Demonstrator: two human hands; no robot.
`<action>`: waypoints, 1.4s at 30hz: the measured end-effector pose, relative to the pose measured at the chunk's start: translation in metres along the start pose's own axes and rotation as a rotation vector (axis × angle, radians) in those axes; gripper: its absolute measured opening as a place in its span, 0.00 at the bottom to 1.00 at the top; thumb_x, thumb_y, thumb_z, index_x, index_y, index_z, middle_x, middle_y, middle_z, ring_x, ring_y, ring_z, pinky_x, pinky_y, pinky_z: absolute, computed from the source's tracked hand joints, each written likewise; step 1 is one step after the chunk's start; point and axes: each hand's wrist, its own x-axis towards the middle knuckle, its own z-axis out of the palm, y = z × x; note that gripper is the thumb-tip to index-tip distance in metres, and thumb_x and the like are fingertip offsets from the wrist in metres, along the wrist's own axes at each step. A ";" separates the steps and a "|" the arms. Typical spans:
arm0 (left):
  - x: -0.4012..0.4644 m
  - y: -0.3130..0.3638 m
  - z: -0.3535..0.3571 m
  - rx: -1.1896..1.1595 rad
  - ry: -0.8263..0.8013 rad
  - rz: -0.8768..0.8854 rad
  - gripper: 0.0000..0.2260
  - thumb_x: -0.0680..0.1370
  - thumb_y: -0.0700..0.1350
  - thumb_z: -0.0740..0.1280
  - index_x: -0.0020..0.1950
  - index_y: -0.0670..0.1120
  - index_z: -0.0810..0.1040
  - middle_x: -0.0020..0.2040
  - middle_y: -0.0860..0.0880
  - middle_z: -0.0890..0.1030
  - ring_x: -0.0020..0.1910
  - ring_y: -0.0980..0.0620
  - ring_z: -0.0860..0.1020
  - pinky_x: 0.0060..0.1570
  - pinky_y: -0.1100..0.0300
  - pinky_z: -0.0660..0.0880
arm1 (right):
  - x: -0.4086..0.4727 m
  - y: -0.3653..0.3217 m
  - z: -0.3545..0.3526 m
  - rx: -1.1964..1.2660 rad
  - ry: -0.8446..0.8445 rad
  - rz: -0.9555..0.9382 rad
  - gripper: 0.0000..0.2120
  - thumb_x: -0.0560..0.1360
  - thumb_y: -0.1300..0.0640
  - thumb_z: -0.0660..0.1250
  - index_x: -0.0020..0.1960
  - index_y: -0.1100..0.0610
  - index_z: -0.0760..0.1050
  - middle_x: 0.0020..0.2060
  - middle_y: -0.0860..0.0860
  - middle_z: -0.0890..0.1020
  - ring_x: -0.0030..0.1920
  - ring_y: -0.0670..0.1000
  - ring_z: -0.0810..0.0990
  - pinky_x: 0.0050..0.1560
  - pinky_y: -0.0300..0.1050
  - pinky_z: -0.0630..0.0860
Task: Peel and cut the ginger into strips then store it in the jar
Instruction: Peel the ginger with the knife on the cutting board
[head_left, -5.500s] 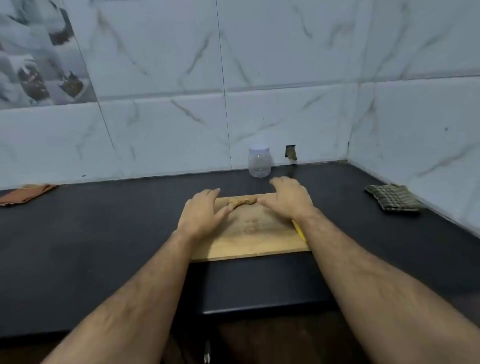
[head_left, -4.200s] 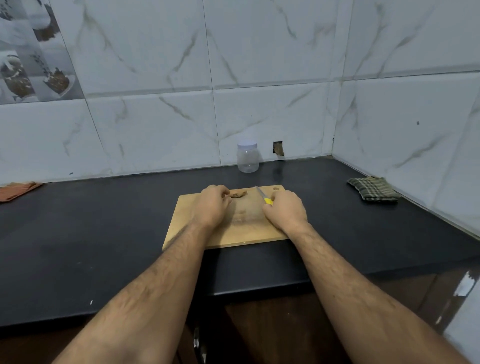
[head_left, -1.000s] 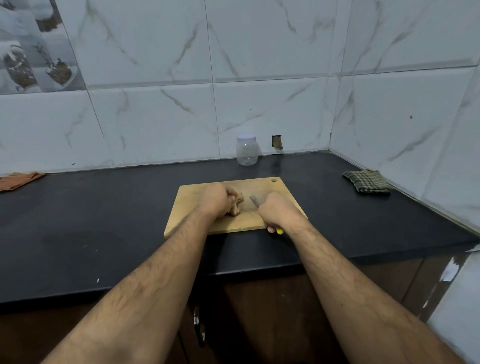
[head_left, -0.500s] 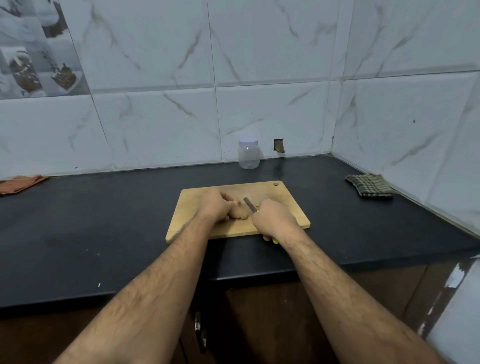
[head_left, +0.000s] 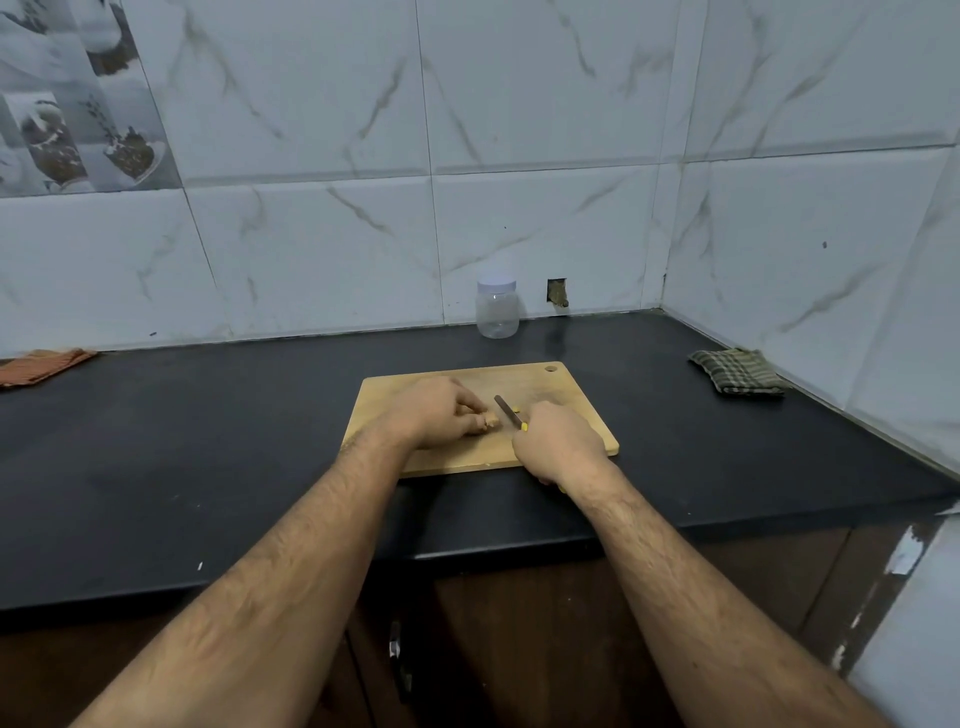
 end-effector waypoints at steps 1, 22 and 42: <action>-0.001 0.001 -0.002 0.037 0.018 -0.010 0.11 0.79 0.55 0.68 0.60 0.58 0.82 0.62 0.53 0.77 0.59 0.52 0.75 0.59 0.53 0.73 | 0.000 0.000 0.000 -0.001 0.000 0.001 0.08 0.75 0.62 0.59 0.50 0.57 0.76 0.42 0.53 0.79 0.43 0.56 0.78 0.32 0.44 0.67; 0.002 0.010 -0.007 0.143 -0.114 -0.103 0.17 0.79 0.60 0.66 0.66 0.56 0.79 0.61 0.53 0.81 0.59 0.51 0.77 0.59 0.53 0.75 | -0.003 -0.015 0.005 0.002 0.053 -0.035 0.06 0.78 0.64 0.59 0.46 0.56 0.72 0.39 0.51 0.74 0.41 0.54 0.74 0.39 0.44 0.70; 0.008 0.004 0.001 0.063 -0.088 -0.115 0.10 0.79 0.57 0.67 0.55 0.55 0.82 0.42 0.55 0.78 0.49 0.51 0.77 0.44 0.58 0.71 | -0.002 -0.021 0.011 -0.044 0.072 -0.057 0.09 0.77 0.63 0.59 0.52 0.56 0.76 0.44 0.52 0.77 0.43 0.54 0.73 0.40 0.45 0.69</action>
